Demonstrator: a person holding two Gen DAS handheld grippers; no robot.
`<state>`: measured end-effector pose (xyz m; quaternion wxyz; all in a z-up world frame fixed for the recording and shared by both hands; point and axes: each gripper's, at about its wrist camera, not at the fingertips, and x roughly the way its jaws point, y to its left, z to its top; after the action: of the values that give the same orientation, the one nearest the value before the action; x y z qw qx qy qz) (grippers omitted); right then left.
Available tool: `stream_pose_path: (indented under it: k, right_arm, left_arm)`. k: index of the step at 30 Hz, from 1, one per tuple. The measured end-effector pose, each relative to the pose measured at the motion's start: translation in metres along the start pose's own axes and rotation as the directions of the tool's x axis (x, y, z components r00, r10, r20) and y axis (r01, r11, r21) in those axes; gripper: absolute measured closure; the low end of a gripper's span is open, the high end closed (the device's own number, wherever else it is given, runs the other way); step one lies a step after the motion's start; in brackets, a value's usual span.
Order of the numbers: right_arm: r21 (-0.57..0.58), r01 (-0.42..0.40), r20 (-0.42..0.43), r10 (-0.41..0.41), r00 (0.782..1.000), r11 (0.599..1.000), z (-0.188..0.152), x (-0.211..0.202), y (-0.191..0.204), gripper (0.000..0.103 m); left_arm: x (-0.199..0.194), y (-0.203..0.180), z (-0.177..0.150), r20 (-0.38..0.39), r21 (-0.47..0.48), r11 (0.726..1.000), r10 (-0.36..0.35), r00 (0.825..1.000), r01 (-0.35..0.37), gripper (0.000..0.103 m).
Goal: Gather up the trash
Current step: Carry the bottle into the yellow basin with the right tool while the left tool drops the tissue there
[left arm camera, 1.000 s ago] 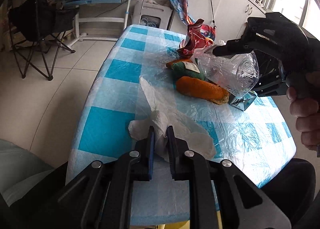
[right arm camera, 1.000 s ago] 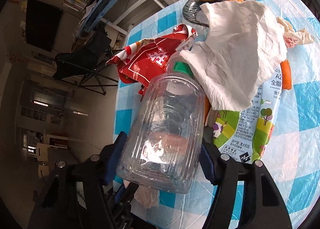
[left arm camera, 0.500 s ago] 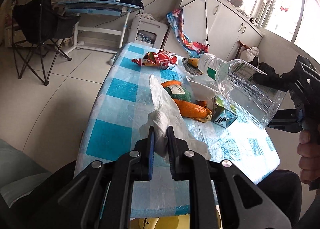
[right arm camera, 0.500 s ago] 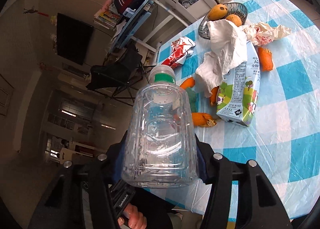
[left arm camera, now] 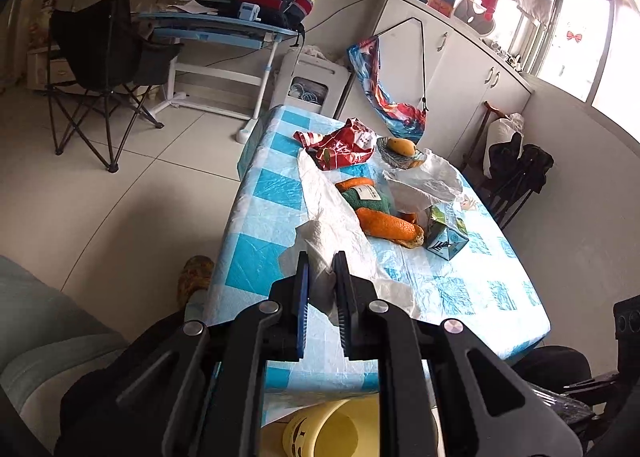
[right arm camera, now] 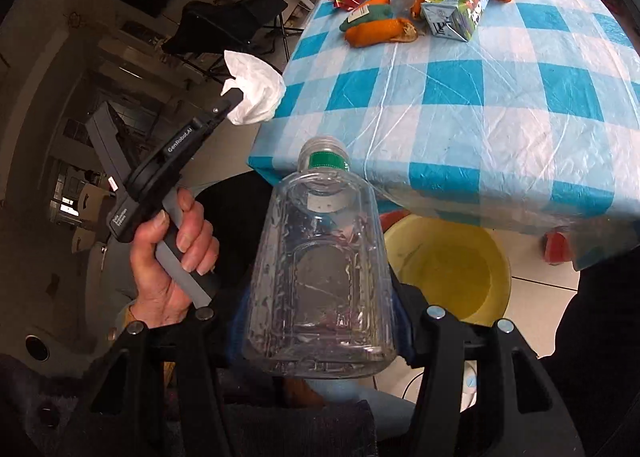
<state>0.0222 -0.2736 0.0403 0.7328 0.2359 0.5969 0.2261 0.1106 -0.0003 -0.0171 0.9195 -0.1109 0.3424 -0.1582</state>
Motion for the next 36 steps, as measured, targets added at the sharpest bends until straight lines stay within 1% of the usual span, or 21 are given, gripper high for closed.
stream_pose_path:
  k: [3, 7, 8, 11, 13, 15, 17, 19, 21, 24, 27, 28, 29, 30, 31, 32, 33, 36]
  right_arm:
    - [-0.003, 0.098, -0.041, -0.098, 0.994, 0.995, -0.016, 0.02, -0.01, 0.047]
    - [-0.001, 0.161, -0.05, -0.161, 0.986, 0.987, -0.023, 0.039, -0.021, 0.047]
    - [0.005, 0.165, -0.043, -0.165, 0.985, 0.986, -0.022, 0.042, -0.024, 0.046]
    - [0.038, 0.149, 0.005, -0.15, 0.989, 0.988, -0.022, 0.043, -0.033, 0.043]
    - [0.047, 0.121, 0.069, -0.124, 0.99, 0.992, -0.029, 0.032, -0.033, 0.04]
    - [0.057, 0.107, 0.153, -0.114, 0.982, 0.993, -0.033, 0.016, -0.034, 0.038]
    - [0.068, 0.108, 0.254, -0.122, 0.959, 0.992, -0.037, -0.004, -0.033, 0.035]
    - [0.086, 0.128, 0.348, -0.15, 0.926, 0.988, -0.041, -0.023, -0.036, 0.031]
    - [0.103, 0.15, 0.414, -0.179, 0.892, 0.983, -0.042, -0.039, -0.041, 0.03]
    - [0.123, 0.169, 0.473, -0.207, 0.856, 0.978, -0.044, -0.055, -0.047, 0.029]
    - [0.139, 0.166, 0.512, -0.214, 0.832, 0.976, -0.047, -0.06, -0.051, 0.029]
    - [0.145, 0.165, 0.518, -0.217, 0.827, 0.976, -0.048, -0.058, -0.054, 0.029]
    - [0.154, 0.162, 0.52, -0.219, 0.826, 0.975, -0.049, -0.056, -0.056, 0.029]
    - [0.162, 0.155, 0.52, -0.218, 0.826, 0.975, -0.051, -0.054, -0.059, 0.029]
    - [0.17, 0.147, 0.519, -0.215, 0.827, 0.974, -0.052, -0.053, -0.061, 0.029]
    - [0.175, 0.14, 0.522, -0.212, 0.826, 0.975, -0.053, -0.054, -0.061, 0.029]
    - [0.174, 0.135, 0.53, -0.208, 0.822, 0.975, -0.053, -0.055, -0.061, 0.029]
    - [0.176, 0.121, 0.545, -0.2, 0.814, 0.977, -0.056, -0.058, -0.062, 0.028]
  left_arm:
    - [-0.01, -0.008, -0.006, -0.006, 0.024, 1.0, -0.012, 1.0, 0.012, 0.09]
    - [-0.022, -0.024, -0.019, -0.027, 0.072, 0.997, -0.025, 0.999, 0.027, 0.09]
    - [-0.025, -0.028, -0.022, -0.032, 0.086, 0.996, -0.026, 0.999, 0.029, 0.09]
    - [-0.033, -0.037, -0.035, -0.054, 0.118, 0.992, -0.029, 0.998, 0.035, 0.09]
    - [-0.037, -0.041, -0.046, -0.076, 0.134, 0.99, -0.033, 0.997, 0.043, 0.09]
    - [-0.036, -0.046, -0.055, -0.11, 0.152, 0.987, -0.04, 0.993, 0.057, 0.09]
    - [-0.033, -0.054, -0.064, -0.146, 0.182, 0.981, -0.048, 0.988, 0.074, 0.09]
    - [-0.03, -0.066, -0.072, -0.186, 0.223, 0.97, -0.061, 0.981, 0.102, 0.09]
    - [-0.027, -0.08, -0.082, -0.238, 0.277, 0.951, -0.07, 0.969, 0.137, 0.09]
    - [-0.019, -0.099, -0.102, -0.319, 0.352, 0.917, -0.071, 0.945, 0.188, 0.09]
    - [-0.013, -0.115, -0.12, -0.381, 0.413, 0.883, -0.057, 0.923, 0.225, 0.09]
    - [-0.013, -0.119, -0.123, -0.392, 0.427, 0.874, -0.051, 0.919, 0.231, 0.09]
    - [-0.012, -0.123, -0.127, -0.402, 0.44, 0.867, -0.043, 0.915, 0.234, 0.087]
    - [-0.012, -0.125, -0.13, -0.412, 0.446, 0.862, -0.039, 0.91, 0.239, 0.077]
    - [-0.013, -0.127, -0.131, -0.412, 0.453, 0.86, -0.029, 0.911, 0.233, 0.069]
    - [-0.015, -0.128, -0.131, -0.401, 0.461, 0.861, -0.014, 0.916, 0.215, 0.049]
    - [-0.017, -0.127, -0.13, -0.386, 0.466, 0.862, -0.004, 0.923, 0.199, 0.037]
    - [-0.023, -0.122, -0.124, -0.362, 0.444, 0.874, -0.028, 0.932, 0.199, 0.03]
